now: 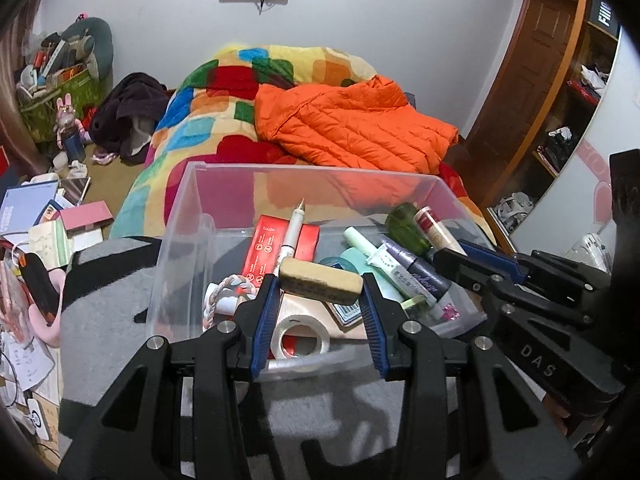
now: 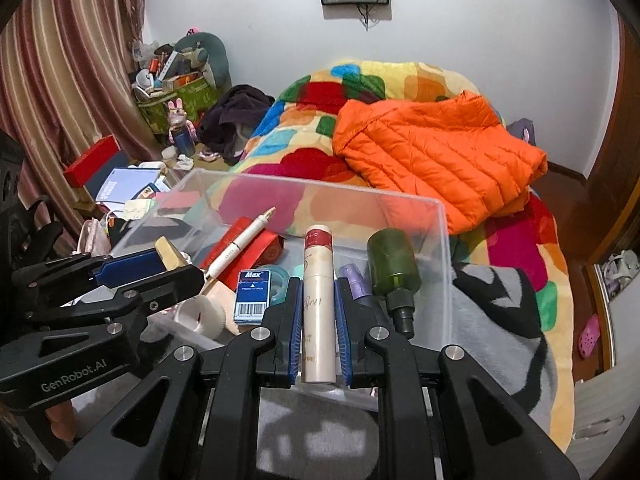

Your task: Organize objects

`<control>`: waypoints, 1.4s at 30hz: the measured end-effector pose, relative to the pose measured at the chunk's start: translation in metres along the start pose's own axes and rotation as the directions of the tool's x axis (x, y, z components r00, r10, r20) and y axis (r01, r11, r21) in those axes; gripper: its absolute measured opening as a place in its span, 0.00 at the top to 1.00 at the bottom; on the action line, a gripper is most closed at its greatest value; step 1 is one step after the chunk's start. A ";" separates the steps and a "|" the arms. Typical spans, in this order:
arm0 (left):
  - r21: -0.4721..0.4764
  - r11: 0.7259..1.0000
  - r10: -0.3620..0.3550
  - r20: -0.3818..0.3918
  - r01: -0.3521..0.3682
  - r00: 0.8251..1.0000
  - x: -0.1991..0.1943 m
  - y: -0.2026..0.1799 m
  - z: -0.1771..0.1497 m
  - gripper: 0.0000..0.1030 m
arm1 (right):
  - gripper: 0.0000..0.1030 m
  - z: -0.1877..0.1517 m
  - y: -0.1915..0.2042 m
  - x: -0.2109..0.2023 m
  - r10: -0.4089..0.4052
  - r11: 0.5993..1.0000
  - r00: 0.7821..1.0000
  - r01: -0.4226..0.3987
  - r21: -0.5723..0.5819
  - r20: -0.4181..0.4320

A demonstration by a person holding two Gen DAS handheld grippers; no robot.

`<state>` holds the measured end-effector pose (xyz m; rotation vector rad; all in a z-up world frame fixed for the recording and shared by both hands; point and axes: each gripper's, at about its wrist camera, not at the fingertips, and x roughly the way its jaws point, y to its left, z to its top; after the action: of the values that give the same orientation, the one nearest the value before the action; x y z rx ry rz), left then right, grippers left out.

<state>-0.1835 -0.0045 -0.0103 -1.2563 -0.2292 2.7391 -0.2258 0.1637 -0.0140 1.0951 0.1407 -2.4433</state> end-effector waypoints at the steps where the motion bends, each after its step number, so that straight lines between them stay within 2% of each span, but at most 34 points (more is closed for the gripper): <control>1: 0.000 1.000 0.002 -0.005 -0.002 1.000 0.003 0.001 0.000 0.61 | 0.87 0.000 -0.001 0.003 0.000 1.000 1.000 0.000 0.001 -0.006; 13: 0.018 1.000 0.000 -0.024 0.000 1.000 0.010 -0.003 -0.003 0.61 | 0.86 -0.004 -0.001 0.022 0.016 1.000 0.998 -0.016 -0.003 -0.066; 24: 0.064 0.998 0.016 0.061 -0.020 0.998 -0.033 -0.013 -0.007 0.60 | 0.85 -0.006 0.002 -0.022 0.031 0.999 0.999 -0.031 -0.025 0.014; 26: 0.070 0.997 0.014 0.080 -0.020 0.997 -0.043 -0.014 -0.011 0.59 | 0.80 -0.008 0.003 -0.033 0.032 0.999 0.999 -0.031 -0.024 0.034; 28: 0.074 0.997 0.018 0.092 -0.024 0.996 -0.050 -0.015 -0.015 0.56 | 0.67 -0.010 0.003 -0.046 0.036 0.999 0.997 -0.035 -0.026 0.061; 31: 0.077 0.996 0.027 0.123 -0.037 0.992 -0.062 -0.016 -0.022 0.42 | 0.51 -0.015 0.004 -0.063 0.033 0.999 0.994 -0.031 -0.024 0.103; 38: 0.077 0.996 0.035 0.185 -0.050 0.982 -0.084 -0.016 -0.040 0.14 | 0.33 -0.033 0.008 -0.089 0.011 0.999 0.988 -0.006 -0.032 0.153; 42: 0.087 0.994 0.049 0.211 -0.069 0.976 -0.091 -0.020 -0.051 0.07 | 0.27 -0.045 0.008 -0.094 0.007 1.000 0.987 -0.003 -0.024 0.159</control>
<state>-0.0845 0.0036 0.0281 -0.9672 -0.0819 2.8951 -0.1368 0.2029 0.0242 0.8850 0.1152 -2.5058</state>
